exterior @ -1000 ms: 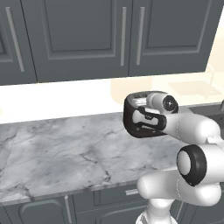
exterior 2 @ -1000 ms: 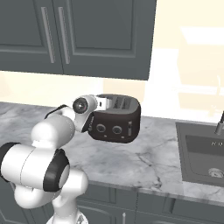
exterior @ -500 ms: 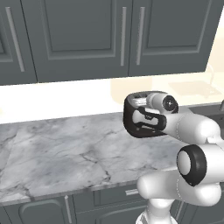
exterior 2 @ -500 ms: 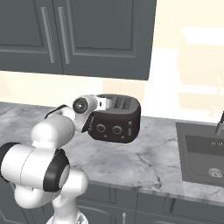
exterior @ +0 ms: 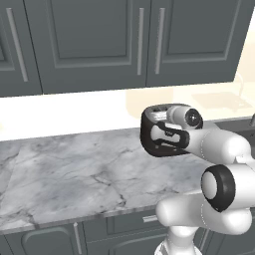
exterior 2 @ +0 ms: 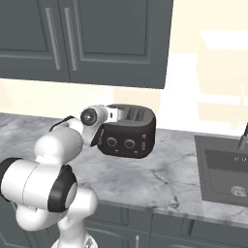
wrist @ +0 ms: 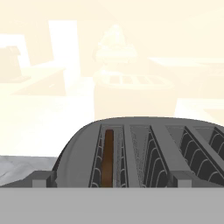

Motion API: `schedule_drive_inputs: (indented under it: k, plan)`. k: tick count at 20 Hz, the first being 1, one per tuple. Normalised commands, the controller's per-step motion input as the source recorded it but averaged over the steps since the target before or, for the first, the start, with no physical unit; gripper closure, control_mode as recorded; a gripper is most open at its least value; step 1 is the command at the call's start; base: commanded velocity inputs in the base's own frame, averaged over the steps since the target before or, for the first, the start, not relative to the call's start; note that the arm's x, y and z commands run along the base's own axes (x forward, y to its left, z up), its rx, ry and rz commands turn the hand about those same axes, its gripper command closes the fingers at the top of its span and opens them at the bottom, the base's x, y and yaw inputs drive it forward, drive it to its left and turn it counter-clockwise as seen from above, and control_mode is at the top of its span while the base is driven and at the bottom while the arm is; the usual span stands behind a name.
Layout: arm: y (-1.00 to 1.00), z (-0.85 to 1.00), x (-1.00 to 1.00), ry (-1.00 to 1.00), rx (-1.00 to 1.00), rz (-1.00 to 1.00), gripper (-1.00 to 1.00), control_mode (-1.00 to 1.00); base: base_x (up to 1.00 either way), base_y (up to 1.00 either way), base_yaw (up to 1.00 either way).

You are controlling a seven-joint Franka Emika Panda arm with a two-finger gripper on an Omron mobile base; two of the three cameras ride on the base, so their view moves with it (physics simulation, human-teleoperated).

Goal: Start the toaster. Once the lever pops up, take the bread to the plate on the dining counter.

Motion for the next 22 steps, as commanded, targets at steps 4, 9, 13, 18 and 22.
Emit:
schedule_drive_inputs:
  k: [4, 9, 13, 18, 22]
  plan:
    - [0.00, 0.00, 0.00, 0.00, 0.00, 0.00, -1.00, -1.00, 0.00, 0.00, 0.00]
    - [0.00, 0.00, 0.00, 0.00, 0.00, 0.00, -1.00, -1.00, 0.00, 0.00, 0.00]
    - [0.00, 0.00, 0.00, 0.00, 0.00, 0.00, -1.00, -1.00, 0.00, 0.00, 0.00]
    - [0.00, 0.00, 0.00, 0.00, 0.00, 0.00, -1.00, -1.00, 0.00, 0.00, 0.00]
    - [0.00, 0.00, 0.00, 0.00, 0.00, 0.00, -1.00, -1.00, 0.00, 0.00, 0.00]
